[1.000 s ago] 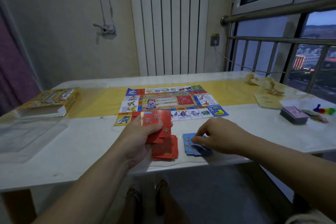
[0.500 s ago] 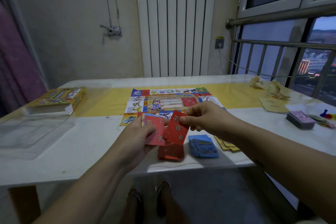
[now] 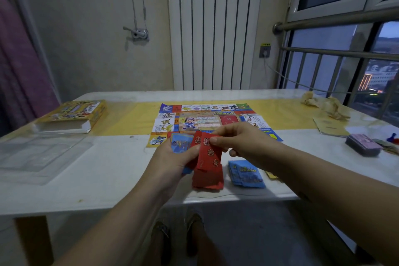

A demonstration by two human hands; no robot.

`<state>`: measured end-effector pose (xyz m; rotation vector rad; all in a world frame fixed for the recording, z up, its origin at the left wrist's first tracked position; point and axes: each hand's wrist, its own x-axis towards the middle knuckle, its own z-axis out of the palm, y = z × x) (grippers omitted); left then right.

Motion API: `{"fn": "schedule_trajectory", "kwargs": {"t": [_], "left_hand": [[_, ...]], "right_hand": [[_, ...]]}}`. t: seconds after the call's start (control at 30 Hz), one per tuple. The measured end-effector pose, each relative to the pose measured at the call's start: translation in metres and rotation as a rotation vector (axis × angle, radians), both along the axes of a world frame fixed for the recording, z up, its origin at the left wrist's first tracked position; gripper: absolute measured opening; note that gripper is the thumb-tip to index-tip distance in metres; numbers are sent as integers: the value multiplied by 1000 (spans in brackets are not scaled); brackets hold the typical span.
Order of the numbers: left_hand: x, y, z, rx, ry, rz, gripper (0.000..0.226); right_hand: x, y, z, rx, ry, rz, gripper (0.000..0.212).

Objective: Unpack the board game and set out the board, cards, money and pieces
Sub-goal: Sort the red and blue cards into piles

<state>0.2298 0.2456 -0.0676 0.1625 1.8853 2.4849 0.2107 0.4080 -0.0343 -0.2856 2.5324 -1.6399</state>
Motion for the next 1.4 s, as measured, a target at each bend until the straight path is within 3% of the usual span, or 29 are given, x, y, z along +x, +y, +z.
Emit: {"fn": "schedule_trajectory", "kwargs": {"t": [0.1, 0.2, 0.3, 0.43, 0.5, 0.6, 0.7, 0.93, 1.03, 1.07, 1.13, 1.2, 1.33, 1.4], "left_hand": [[-5, -8, 2, 152, -119, 65, 15], [-8, -19, 3, 379, -301, 33, 32], [-6, -24, 6, 451, -356, -22, 36], [-3, -22, 3, 314, -253, -71, 27], [-1, -22, 2, 188, -187, -125, 28], [3, -17, 4, 26, -137, -161, 28], [4, -7, 6, -72, -97, -142, 34], [2, 2, 8, 16, -47, -134, 24], [-2, 1, 7, 23, -34, -89, 24], [-3, 1, 7, 15, -24, -78, 23], [-4, 4, 6, -17, -8, -64, 21], [-6, 10, 7, -50, 10, -62, 19], [-8, 23, 7, -117, 26, -55, 18], [-11, 27, 6, -145, 24, -41, 18]], "right_hand": [[-1, 3, 1, -12, 6, -84, 4], [-1, 4, -5, 50, 33, -86, 6], [3, -7, -19, 179, 38, -36, 8], [1, -12, -34, 695, 316, -154, 29], [0, -9, -28, 595, 417, -166, 34], [4, -10, -10, 280, 340, -23, 33], [7, -9, 2, 298, 305, 13, 19], [8, 11, 11, 189, 211, -76, 17], [10, 20, 6, -8, 106, -99, 5], [12, 22, 4, -84, 76, -99, 6], [18, 24, 2, -171, 36, -84, 30], [25, 26, 3, -128, 57, -54, 43], [32, 33, 7, 308, 325, -44, 29], [29, 39, 6, 407, 394, -94, 23]]}}
